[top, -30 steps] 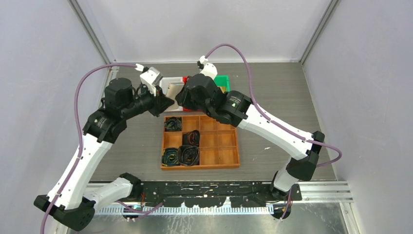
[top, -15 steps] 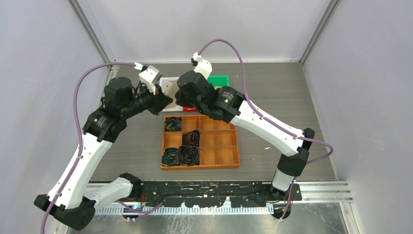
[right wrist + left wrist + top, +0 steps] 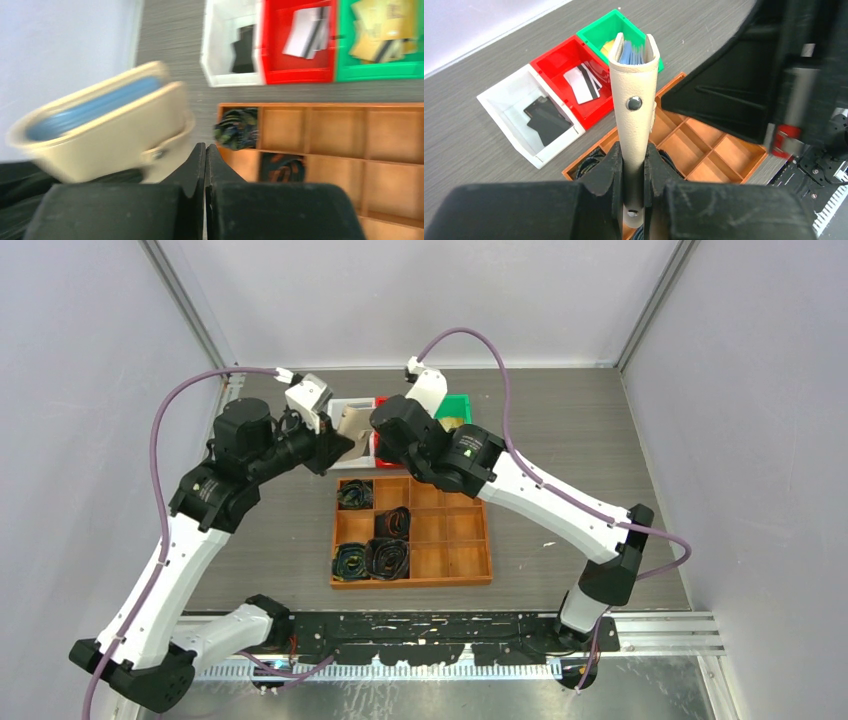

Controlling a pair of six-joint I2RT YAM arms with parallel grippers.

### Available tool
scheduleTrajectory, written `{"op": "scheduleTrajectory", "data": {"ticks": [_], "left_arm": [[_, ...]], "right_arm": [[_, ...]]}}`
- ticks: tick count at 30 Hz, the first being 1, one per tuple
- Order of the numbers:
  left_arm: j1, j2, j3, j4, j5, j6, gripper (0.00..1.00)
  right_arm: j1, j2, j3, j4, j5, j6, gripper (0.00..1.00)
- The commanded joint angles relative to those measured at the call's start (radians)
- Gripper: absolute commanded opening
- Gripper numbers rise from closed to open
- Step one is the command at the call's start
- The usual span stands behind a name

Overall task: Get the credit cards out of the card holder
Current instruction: Open the card holder.

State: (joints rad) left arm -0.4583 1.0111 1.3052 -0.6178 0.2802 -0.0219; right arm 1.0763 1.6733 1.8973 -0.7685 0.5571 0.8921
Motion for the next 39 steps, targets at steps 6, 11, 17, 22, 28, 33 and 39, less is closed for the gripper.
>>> {"op": "scheduleTrajectory", "data": {"ticks": [6, 11, 17, 22, 28, 33, 39], "left_arm": [[-0.006, -0.034, 0.075, 0.114, 0.038, -0.007, 0.0], [-0.006, -0.044, 0.049, 0.121, 0.024, 0.016, 0.0], [-0.006, -0.05, 0.024, 0.135, 0.03, 0.017, 0.0], [-0.006, -0.047, 0.03, 0.13, 0.036, 0.017, 0.0], [-0.006, -0.05, 0.04, 0.113, 0.053, 0.017, 0.0], [-0.007, -0.052, 0.042, 0.101, 0.074, 0.017, 0.0], [-0.006, -0.055, 0.057, 0.099, 0.147, -0.005, 0.0]], "right_arm": [[-0.028, -0.088, -0.106, -0.033, 0.136, -0.003, 0.01], [-0.018, -0.155, -0.138, 0.027, 0.029, 0.016, 0.27], [0.039, -0.2, -0.152, 0.108, -0.004, 0.063, 0.53], [0.042, -0.151, -0.082, 0.111, -0.01, 0.061, 0.55], [0.042, -0.081, 0.003, 0.104, -0.016, 0.042, 0.55], [0.041, -0.052, 0.046, 0.091, 0.012, 0.023, 0.55], [0.037, -0.009, 0.094, 0.058, 0.071, -0.013, 0.36]]}}
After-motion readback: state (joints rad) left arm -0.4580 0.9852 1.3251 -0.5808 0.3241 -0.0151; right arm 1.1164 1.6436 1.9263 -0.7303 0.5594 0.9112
